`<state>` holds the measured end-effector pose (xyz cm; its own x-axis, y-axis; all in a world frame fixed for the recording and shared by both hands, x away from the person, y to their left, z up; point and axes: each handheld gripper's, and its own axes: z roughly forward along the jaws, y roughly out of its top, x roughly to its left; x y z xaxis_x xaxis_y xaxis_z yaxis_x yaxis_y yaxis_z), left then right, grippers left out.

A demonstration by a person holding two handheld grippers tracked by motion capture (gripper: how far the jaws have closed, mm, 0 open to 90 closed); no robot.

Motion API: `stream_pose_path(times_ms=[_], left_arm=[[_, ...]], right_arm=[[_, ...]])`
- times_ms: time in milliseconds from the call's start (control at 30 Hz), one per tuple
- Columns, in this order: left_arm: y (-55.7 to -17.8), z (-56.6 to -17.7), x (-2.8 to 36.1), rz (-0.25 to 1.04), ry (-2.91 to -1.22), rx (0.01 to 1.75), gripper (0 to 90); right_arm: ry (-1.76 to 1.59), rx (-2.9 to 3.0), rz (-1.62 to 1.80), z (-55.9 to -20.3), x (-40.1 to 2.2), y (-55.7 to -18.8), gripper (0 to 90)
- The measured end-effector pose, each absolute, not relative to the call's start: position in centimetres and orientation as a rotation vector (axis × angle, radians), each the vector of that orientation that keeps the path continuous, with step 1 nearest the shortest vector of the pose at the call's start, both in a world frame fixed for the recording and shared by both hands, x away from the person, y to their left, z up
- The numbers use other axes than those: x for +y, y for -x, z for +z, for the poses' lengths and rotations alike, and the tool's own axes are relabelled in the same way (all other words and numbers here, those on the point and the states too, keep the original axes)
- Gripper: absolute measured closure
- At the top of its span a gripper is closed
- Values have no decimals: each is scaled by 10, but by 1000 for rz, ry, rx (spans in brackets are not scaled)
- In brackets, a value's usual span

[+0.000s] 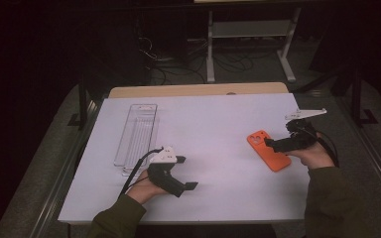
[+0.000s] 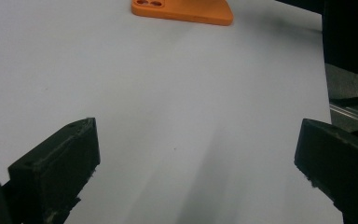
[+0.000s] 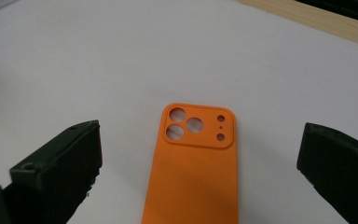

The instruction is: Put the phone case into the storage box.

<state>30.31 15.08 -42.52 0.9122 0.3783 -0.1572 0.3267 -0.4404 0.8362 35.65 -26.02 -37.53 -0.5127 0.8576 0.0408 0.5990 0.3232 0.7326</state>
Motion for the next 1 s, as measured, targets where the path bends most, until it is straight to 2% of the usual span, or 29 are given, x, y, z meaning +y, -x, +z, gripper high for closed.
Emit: stream_pose_path(times_ms=[1000], left_arm=[[-303,-425,151,54,-2057,505,0]], right_arm=[[-1364,2341,844,-396,-256,-363,0]])
